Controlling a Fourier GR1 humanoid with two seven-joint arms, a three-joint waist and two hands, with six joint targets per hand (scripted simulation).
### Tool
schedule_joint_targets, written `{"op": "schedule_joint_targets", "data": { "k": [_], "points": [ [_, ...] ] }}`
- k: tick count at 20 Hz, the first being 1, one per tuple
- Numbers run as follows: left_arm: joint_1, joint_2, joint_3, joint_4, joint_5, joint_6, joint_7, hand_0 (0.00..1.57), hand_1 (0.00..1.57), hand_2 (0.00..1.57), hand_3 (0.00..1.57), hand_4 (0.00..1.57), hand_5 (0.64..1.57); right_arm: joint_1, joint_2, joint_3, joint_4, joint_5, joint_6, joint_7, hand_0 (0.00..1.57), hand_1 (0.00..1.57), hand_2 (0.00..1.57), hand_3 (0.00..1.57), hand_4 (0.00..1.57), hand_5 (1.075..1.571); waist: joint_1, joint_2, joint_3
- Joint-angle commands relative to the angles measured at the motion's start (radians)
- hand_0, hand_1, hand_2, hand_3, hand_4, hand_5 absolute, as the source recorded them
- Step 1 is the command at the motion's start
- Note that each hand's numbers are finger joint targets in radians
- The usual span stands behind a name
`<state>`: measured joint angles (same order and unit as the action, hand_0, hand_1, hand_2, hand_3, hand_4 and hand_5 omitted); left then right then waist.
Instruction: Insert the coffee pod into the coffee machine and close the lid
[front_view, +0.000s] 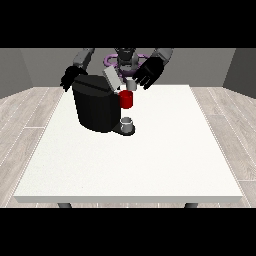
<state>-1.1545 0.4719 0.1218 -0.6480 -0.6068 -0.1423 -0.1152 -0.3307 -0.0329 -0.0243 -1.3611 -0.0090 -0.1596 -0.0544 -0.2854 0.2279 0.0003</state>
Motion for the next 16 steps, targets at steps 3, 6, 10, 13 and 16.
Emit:
{"op": "schedule_joint_targets", "data": {
  "k": [3, 6, 10, 13, 16],
  "points": [
    [-0.005, 0.000, 0.003, 0.023, -0.016, 0.023, -0.015, 1.29, 1.29, 1.32, 1.22, 0.50, 1.571, -0.035, -0.007, -0.009, -0.046, -0.005, -0.011, 0.044, 0.00, 0.00, 0.00, 0.00, 0.48, 1.571, -0.020, 0.032, -0.0002],
    [0.010, 0.029, 0.019, 0.039, -0.013, 0.017, -0.031, 1.33, 1.33, 1.34, 1.23, 0.50, 1.571, 0.029, -0.023, -0.006, -0.064, -0.026, 0.035, 0.027, 0.00, 0.00, 0.00, 0.00, 0.51, 1.571, -0.045, 0.032, -0.0003],
    [-0.028, -0.035, -0.010, 0.009, -0.014, -0.022, 0.005, 1.26, 1.26, 1.30, 1.21, 0.51, 1.571, -0.015, -0.025, -0.053, 0.020, -0.032, 0.007, 0.004, 0.00, 0.00, 0.00, 0.00, 0.50, 1.571, 0.014, 0.024, 0.0002],
    [-0.007, -0.076, -0.027, 0.014, -0.042, 0.041, 0.006, 1.18, 1.18, 1.25, 1.18, 0.50, 1.571, -0.008, 0.007, -0.017, -0.014, -0.018, -0.008, 0.011, 0.00, 0.00, 0.00, 0.00, 0.52, 1.571, -0.007, 0.018, 0.0000],
    [-0.029, -0.012, 0.003, 0.032, -0.029, 0.003, -0.014, 1.19, 1.19, 1.26, 1.20, 0.49, 1.571, 0.035, 0.021, 0.002, -0.038, -0.014, -0.003, -0.019, 0.00, 0.00, 0.00, 0.00, 0.51, 1.571, -0.024, 0.025, -0.0001]
  ]
}}
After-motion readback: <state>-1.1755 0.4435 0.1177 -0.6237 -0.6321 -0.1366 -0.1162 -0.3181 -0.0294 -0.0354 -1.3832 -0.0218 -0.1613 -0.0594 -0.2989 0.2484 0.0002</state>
